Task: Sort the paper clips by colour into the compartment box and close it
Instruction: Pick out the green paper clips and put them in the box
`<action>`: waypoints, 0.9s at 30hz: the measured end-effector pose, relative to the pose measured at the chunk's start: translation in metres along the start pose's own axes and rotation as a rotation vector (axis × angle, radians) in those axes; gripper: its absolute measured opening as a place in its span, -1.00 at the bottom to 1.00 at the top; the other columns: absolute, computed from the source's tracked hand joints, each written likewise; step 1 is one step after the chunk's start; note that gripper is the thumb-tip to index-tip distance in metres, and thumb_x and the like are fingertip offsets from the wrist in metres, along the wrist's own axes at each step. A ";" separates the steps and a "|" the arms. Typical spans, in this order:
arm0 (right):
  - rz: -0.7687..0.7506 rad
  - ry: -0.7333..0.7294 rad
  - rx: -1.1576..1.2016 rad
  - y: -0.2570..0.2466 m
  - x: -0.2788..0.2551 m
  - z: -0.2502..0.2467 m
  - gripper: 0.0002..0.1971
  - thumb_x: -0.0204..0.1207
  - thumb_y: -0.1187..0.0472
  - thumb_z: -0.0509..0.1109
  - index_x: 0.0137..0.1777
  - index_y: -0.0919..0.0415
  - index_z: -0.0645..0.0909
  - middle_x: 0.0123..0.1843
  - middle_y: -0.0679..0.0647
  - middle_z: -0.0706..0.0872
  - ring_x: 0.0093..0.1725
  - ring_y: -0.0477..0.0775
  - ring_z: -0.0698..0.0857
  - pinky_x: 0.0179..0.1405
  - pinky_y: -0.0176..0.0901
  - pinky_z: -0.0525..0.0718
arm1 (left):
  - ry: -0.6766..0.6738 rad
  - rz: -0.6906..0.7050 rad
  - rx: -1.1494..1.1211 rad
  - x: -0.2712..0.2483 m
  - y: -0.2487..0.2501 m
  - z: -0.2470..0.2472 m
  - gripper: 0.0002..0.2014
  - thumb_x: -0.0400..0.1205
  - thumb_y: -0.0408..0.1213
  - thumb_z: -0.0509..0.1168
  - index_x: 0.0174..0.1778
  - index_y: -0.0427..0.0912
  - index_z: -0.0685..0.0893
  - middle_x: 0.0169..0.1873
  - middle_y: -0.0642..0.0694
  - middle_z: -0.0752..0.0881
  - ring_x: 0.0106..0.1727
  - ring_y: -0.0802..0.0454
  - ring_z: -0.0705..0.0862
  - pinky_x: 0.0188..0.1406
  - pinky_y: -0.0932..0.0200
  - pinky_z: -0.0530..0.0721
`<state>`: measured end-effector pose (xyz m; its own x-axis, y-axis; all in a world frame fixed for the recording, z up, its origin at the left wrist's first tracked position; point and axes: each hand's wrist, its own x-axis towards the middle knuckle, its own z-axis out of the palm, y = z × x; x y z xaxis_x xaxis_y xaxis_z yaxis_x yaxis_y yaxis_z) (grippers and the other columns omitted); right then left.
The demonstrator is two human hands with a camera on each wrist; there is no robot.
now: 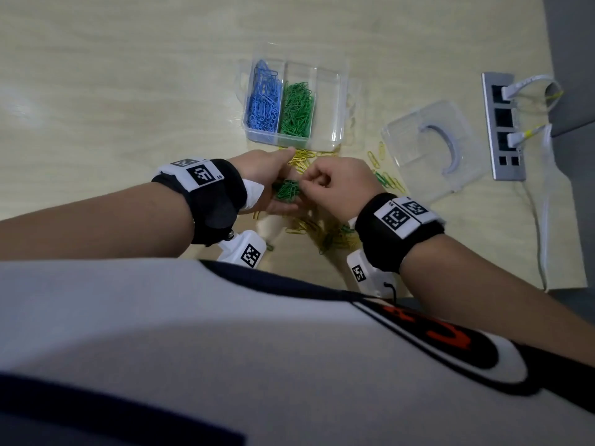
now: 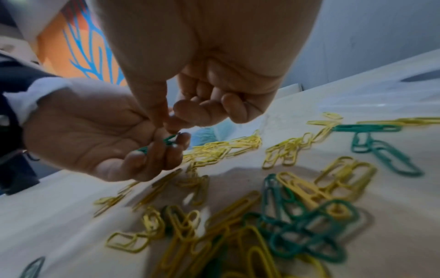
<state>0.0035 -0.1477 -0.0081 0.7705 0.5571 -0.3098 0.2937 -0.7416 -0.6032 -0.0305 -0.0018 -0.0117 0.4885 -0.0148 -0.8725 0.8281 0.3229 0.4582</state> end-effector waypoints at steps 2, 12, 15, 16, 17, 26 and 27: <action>0.028 0.036 0.033 0.007 -0.003 -0.002 -0.96 0.50 0.08 0.41 -0.16 -0.04 0.68 -0.39 -0.16 0.65 -0.37 -0.27 0.59 -0.34 -0.28 0.51 | -0.029 -0.006 0.017 0.000 -0.001 0.003 -0.54 0.74 0.02 0.05 -0.15 -0.32 0.60 -0.35 -0.24 0.65 -0.38 -0.08 0.66 -0.39 0.10 0.77; 0.331 0.148 -0.417 0.082 -0.006 -0.031 -0.82 0.60 0.17 0.27 0.11 0.16 0.64 0.13 0.18 0.62 -0.10 0.10 0.51 -0.14 -0.14 0.44 | -0.126 -0.048 0.034 -0.003 -0.006 0.003 -0.55 0.76 -0.02 0.01 -0.27 -0.27 0.53 -0.43 -0.20 0.53 0.01 -0.24 0.63 -0.43 0.25 0.71; 0.330 0.122 -0.447 0.081 -0.002 -0.028 -0.83 0.57 0.17 0.28 0.08 0.16 0.64 0.12 0.17 0.60 -0.12 0.13 0.52 -0.18 -0.10 0.46 | -0.136 -0.045 0.058 -0.004 -0.007 0.003 -0.61 0.77 -0.08 0.03 -0.25 -0.25 0.52 -0.43 -0.18 0.53 0.03 -0.26 0.66 -0.26 0.19 0.73; 0.341 0.105 -0.468 0.079 0.000 -0.027 -0.82 0.56 0.17 0.28 0.07 0.18 0.64 0.10 0.17 0.60 -0.14 0.15 0.53 -0.20 -0.08 0.47 | -0.136 -0.042 0.061 -0.004 -0.008 0.003 -0.63 0.77 -0.10 0.04 -0.24 -0.24 0.52 -0.42 -0.18 0.53 0.04 -0.26 0.67 -0.23 0.19 0.73; 0.352 0.087 -0.498 0.077 0.001 -0.026 -0.82 0.55 0.17 0.27 0.05 0.21 0.63 0.08 0.17 0.59 -0.15 0.18 0.55 -0.23 -0.07 0.47 | -0.135 -0.039 0.065 -0.004 -0.008 0.002 -0.64 0.77 -0.11 0.04 -0.24 -0.24 0.52 -0.42 -0.18 0.54 0.06 -0.26 0.67 -0.21 0.19 0.73; -0.034 0.096 -0.157 0.028 -0.016 -0.014 -0.95 0.52 0.11 0.37 -0.11 0.02 0.65 -0.16 -0.09 0.67 -0.19 -0.09 0.61 -0.24 -0.26 0.54 | -0.100 -0.006 0.115 -0.001 -0.010 0.009 -0.55 0.76 0.00 -0.02 -0.17 -0.26 0.58 -0.32 -0.18 0.62 -0.19 -0.06 0.65 -0.18 0.15 0.68; -0.057 0.069 -0.103 0.018 -0.018 -0.010 -0.96 0.51 0.09 0.39 -0.12 0.01 0.66 -0.19 -0.12 0.68 -0.21 -0.13 0.62 -0.24 -0.28 0.55 | -0.093 0.008 0.097 -0.001 -0.010 0.012 -0.58 0.76 -0.01 0.01 -0.11 -0.27 0.58 -0.26 -0.18 0.62 -0.24 -0.04 0.63 -0.13 0.11 0.69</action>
<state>0.0006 -0.1753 -0.0061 0.7871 0.5749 -0.2235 0.3919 -0.7459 -0.5385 -0.0358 -0.0163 -0.0137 0.5151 -0.1016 -0.8511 0.8444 0.2307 0.4835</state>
